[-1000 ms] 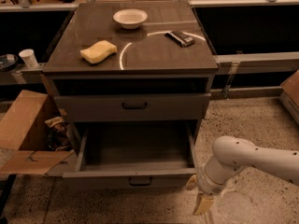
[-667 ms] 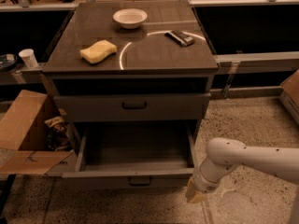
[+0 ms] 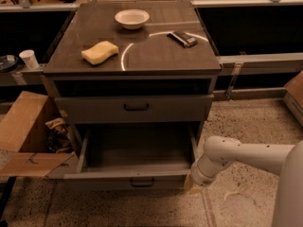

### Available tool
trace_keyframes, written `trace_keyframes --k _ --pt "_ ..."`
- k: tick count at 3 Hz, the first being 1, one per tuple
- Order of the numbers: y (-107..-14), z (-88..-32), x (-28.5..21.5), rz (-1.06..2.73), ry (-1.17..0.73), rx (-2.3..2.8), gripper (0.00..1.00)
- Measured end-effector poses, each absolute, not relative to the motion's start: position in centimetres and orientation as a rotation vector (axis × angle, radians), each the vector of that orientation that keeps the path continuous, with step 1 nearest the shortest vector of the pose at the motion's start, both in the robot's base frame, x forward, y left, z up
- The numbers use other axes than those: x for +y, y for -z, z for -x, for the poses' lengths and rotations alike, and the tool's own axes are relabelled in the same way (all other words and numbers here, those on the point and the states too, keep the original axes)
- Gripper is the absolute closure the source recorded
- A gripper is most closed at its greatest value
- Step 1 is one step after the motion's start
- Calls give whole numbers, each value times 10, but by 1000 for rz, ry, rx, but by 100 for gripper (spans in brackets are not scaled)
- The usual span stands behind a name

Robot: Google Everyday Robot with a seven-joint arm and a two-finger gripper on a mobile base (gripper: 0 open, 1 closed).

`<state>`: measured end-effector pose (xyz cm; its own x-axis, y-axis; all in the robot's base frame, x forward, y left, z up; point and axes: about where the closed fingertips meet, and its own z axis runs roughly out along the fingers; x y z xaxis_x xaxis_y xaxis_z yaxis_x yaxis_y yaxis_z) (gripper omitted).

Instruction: Close middle drawer

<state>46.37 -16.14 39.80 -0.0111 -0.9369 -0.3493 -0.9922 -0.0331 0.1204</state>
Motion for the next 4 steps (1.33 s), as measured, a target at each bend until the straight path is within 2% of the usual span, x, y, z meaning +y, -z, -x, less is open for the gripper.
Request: trace_keyframes --k 2,3,4 --pt "-398 -463 -161 2087 -507 2064 57" --pt "-398 -463 -161 2087 -507 2064 26" --pt "-398 -463 -161 2087 -507 2063 3"
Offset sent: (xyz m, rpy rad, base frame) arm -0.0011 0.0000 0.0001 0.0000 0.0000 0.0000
